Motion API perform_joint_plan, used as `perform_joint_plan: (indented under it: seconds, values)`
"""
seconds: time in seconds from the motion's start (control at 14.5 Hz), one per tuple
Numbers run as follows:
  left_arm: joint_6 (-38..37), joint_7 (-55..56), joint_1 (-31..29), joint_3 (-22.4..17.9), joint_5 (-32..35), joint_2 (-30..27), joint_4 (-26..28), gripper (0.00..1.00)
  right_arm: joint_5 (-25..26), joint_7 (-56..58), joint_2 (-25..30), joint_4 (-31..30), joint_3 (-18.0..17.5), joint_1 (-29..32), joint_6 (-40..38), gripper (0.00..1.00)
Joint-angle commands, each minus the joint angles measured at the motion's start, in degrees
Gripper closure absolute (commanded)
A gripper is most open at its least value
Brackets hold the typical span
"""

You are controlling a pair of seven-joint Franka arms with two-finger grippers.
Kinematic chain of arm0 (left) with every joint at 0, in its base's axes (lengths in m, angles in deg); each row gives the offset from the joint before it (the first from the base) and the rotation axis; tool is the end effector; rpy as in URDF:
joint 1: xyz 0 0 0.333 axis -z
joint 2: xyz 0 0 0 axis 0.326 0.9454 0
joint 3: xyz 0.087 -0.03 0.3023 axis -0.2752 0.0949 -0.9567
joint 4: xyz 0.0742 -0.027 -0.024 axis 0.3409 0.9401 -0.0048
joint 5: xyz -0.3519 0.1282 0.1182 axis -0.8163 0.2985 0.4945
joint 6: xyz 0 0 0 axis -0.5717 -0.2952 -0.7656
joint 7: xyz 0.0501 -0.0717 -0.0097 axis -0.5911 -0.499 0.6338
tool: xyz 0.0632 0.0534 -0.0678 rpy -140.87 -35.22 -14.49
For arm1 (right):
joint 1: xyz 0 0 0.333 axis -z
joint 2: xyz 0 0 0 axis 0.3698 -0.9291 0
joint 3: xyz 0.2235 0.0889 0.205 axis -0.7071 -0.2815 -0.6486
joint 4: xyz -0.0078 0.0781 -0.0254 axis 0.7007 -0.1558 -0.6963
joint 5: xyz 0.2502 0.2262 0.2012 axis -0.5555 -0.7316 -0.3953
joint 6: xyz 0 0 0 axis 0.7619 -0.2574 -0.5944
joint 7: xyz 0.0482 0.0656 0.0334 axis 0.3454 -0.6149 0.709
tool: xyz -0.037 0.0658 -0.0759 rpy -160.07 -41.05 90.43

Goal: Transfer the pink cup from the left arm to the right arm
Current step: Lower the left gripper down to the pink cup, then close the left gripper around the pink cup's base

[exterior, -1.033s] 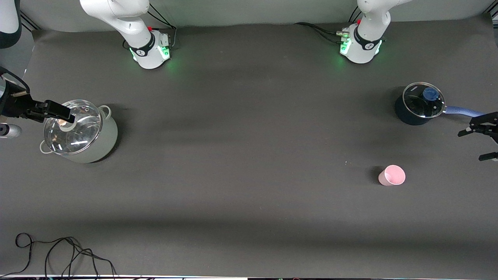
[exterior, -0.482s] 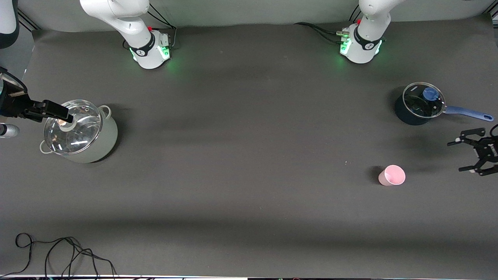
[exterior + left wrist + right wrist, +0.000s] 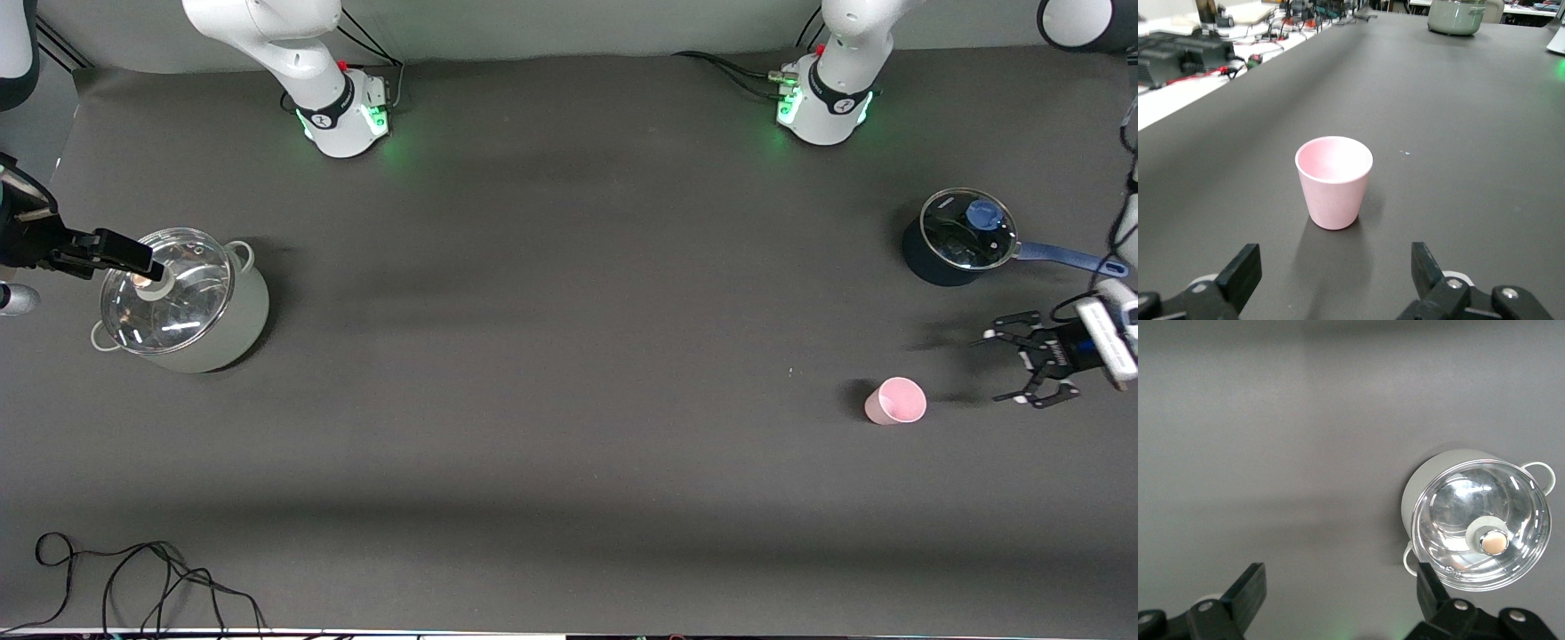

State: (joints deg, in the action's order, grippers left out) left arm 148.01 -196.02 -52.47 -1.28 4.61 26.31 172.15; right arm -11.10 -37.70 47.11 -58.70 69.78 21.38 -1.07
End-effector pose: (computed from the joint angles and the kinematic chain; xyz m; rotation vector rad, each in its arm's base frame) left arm 0.5637 0.2823 0.1658 1.7833 -1.3694 1.0597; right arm 0.5612 -0.0273 0.5978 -3.1004 0.1330 0.1271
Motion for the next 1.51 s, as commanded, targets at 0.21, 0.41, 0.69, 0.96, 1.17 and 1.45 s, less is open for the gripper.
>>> perform_joint_plan:
  seconds: [0.21, 0.41, 0.69, 0.96, 1.17, 1.45]
  values:
    - [5.9, -11.4, 2.0, 1.0, -7.9, 3.0, 4.0, 0.0, -0.9, 1.5, -0.4, 0.9, 0.3, -0.1, -1.2, 0.0]
    - [6.0, -11.5, 4.3, 1.0, -10.7, 4.6, 4.9, 0.0, -0.9, 2.2, -0.3, 0.8, 0.3, -0.1, -1.3, 0.0]
    - [6.2, -11.3, 6.2, 1.0, -12.5, 5.7, 5.2, 0.0, -0.9, 4.4, -0.3, 0.8, 1.0, -0.1, -1.3, 0.0]
    - [6.5, -11.2, 6.5, 1.0, -14.1, 6.3, 5.2, 0.0, -0.9, 4.2, -0.2, 0.9, 1.0, -0.2, -2.0, 0.0]
    - [7.1, -11.1, 7.2, 1.0, -15.7, 7.0, 5.2, 0.0, -0.9, 4.2, -0.2, 0.9, 1.0, -0.2, -2.0, 0.0]
    - [7.3, -11.1, 8.2, 1.1, -18.4, 7.6, 5.3, 0.0, -0.9, 4.0, -0.1, 0.9, 1.0, -0.2, -2.2, 0.0]
